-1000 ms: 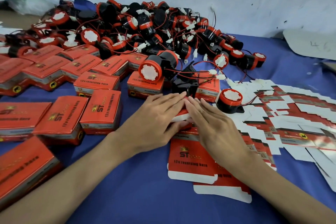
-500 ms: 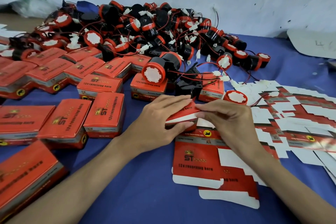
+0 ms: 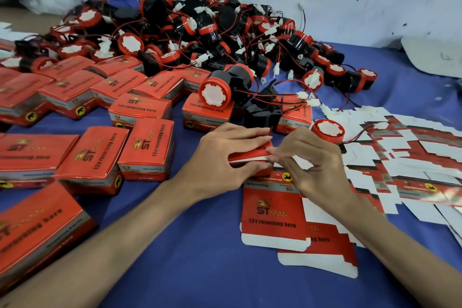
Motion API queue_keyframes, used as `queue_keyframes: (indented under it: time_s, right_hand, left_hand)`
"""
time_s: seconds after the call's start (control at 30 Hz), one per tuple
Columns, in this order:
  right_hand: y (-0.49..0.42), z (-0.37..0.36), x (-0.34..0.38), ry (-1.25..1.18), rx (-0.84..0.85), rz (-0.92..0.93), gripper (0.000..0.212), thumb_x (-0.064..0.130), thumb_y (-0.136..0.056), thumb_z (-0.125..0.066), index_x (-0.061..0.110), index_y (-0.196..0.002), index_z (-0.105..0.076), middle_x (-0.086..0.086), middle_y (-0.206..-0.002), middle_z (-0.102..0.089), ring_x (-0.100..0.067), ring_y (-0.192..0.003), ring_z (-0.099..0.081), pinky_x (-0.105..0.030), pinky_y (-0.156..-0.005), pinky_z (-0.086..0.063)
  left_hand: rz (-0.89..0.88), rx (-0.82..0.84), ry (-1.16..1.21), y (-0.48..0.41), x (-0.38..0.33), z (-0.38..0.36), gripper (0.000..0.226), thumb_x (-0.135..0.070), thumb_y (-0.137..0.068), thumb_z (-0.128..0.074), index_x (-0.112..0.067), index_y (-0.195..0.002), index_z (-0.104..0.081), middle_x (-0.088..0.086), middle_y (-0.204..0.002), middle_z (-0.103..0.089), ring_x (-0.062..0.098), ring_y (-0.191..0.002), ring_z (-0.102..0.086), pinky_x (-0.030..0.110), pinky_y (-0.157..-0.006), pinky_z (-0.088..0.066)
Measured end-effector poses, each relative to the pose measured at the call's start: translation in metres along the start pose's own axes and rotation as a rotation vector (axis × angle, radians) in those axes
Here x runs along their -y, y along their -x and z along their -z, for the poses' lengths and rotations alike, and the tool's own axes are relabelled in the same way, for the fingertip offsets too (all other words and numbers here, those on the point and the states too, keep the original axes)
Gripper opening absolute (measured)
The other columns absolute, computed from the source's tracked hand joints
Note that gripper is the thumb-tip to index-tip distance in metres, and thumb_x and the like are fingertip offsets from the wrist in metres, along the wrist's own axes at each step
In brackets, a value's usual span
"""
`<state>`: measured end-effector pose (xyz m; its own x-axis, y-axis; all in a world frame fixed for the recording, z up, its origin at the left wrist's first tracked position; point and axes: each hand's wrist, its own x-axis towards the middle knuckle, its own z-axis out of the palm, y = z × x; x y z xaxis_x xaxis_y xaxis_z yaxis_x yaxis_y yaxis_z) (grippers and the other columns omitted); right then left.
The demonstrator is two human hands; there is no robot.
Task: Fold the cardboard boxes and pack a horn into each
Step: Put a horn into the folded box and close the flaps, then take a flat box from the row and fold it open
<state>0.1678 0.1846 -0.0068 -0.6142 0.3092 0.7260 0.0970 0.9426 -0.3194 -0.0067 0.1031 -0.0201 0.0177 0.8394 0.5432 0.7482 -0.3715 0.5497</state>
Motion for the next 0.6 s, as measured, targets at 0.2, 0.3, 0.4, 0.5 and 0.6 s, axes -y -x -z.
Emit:
queue_keyframes:
  time_s: [0.2, 0.3, 0.4, 0.5, 0.6]
  right_hand:
    - [-0.001, 0.007, -0.003, 0.146, 0.141, 0.160, 0.026, 0.023, -0.090, -0.062, 0.002, -0.081, -0.073, -0.007, -0.081, -0.064, -0.021, -0.080, -0.053, -0.026, -0.078, -0.044]
    - [0.001, 0.014, 0.002, 0.212, 0.202, 0.102, 0.028, 0.029, -0.091, -0.060, 0.005, -0.092, -0.075, -0.005, -0.088, -0.066, -0.022, -0.083, -0.057, -0.032, -0.075, -0.049]
    - [-0.003, 0.024, 0.011, 0.433, 0.426, -0.057, 0.067, 0.066, -0.086, -0.046, 0.018, -0.131, -0.058, -0.004, -0.127, -0.060, -0.024, -0.113, -0.057, -0.043, -0.091, -0.050]
    - [0.004, 0.023, 0.021, 0.534, 0.870, -0.274, 0.123, 0.101, -0.054, -0.017, 0.026, -0.152, -0.005, 0.000, -0.160, 0.005, -0.021, -0.146, -0.004, -0.039, -0.116, -0.005]
    - [0.011, 0.017, 0.034, 0.542, 1.009, -0.288, 0.126, 0.100, -0.056, -0.014, 0.020, -0.149, 0.015, -0.005, -0.156, 0.024, -0.025, -0.145, 0.017, -0.039, -0.115, 0.007]
  left_hand:
    - [-0.143, 0.067, -0.206, 0.001, 0.001, 0.003, 0.039, -0.035, -0.092, -0.059, -0.012, -0.123, -0.065, -0.003, -0.132, -0.059, 0.019, -0.114, -0.058, 0.037, -0.095, -0.049]
    - [-0.171, 0.072, -0.359, 0.002, -0.006, 0.008, 0.040, -0.036, -0.095, -0.049, -0.015, -0.124, -0.065, -0.004, -0.133, -0.059, 0.021, -0.105, -0.062, 0.037, -0.091, -0.051]
    - [-0.060, 0.098, -0.660, 0.002, -0.013, 0.017, 0.043, -0.037, -0.096, -0.041, -0.024, -0.134, -0.056, -0.001, -0.137, -0.056, 0.027, -0.099, -0.062, 0.048, -0.102, -0.041]
    - [0.194, 0.118, -0.893, 0.001, -0.017, 0.021, 0.041, -0.033, -0.090, -0.049, -0.027, -0.130, -0.058, 0.008, -0.128, -0.056, 0.035, -0.107, -0.053, 0.060, -0.106, -0.029]
    - [0.259, 0.106, -1.017, -0.003, -0.021, 0.022, 0.020, -0.019, -0.076, -0.059, -0.013, -0.093, -0.066, 0.016, -0.112, -0.056, 0.037, -0.110, -0.048, 0.062, -0.107, -0.027]
